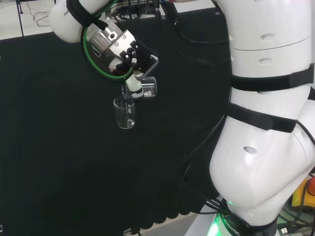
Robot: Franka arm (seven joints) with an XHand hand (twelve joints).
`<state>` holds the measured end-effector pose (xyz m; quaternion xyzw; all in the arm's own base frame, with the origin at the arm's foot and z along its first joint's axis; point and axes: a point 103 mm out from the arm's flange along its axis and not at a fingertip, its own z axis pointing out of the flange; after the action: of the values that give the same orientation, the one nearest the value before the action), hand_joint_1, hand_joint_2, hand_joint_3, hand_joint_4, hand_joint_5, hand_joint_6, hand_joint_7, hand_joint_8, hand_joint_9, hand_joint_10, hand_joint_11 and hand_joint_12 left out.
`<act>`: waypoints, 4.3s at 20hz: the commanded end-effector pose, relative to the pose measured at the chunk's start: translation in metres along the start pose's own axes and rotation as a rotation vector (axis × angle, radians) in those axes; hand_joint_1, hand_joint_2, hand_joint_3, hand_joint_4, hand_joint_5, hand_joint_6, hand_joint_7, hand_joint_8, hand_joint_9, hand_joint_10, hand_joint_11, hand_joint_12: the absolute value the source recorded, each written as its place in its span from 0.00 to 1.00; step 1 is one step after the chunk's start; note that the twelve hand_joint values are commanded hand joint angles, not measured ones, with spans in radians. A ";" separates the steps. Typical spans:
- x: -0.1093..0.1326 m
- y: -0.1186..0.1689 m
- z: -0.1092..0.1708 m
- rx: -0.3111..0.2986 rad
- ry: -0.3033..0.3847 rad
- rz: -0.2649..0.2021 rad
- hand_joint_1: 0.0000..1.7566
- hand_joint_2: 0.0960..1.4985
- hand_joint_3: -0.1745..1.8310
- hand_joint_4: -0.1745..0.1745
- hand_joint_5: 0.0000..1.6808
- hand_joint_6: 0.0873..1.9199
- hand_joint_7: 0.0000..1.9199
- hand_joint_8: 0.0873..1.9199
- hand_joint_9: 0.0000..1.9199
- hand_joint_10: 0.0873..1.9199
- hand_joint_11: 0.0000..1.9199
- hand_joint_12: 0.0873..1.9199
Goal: Pour the water from the handheld beaker into the one on the table.
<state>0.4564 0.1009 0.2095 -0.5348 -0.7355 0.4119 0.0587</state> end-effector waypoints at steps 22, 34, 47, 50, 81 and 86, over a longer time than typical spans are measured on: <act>0.006 -0.003 -0.008 0.058 -0.059 0.043 0.76 0.26 0.58 0.00 0.72 0.39 0.74 0.36 0.81 0.34 0.64 0.34; 0.008 -0.002 -0.010 0.082 -0.080 0.055 0.76 0.26 0.58 0.00 0.72 0.39 0.74 0.36 0.81 0.34 0.64 0.34; 0.010 0.000 -0.012 0.107 -0.118 0.080 0.76 0.26 0.58 0.00 0.72 0.39 0.74 0.36 0.81 0.35 0.64 0.34; 0.010 0.000 -0.013 0.109 -0.122 0.083 0.76 0.26 0.58 0.00 0.72 0.39 0.74 0.36 0.81 0.35 0.64 0.34; 0.015 0.004 -0.021 0.121 -0.144 0.083 0.76 0.26 0.58 0.00 0.72 0.39 0.74 0.36 0.81 0.35 0.64 0.35; 0.016 0.008 -0.019 0.127 -0.142 0.079 0.76 0.26 0.58 0.00 0.72 0.39 0.74 0.36 0.81 0.35 0.64 0.35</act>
<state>0.4651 0.1254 0.2133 -0.5287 -0.6881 0.4964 0.0221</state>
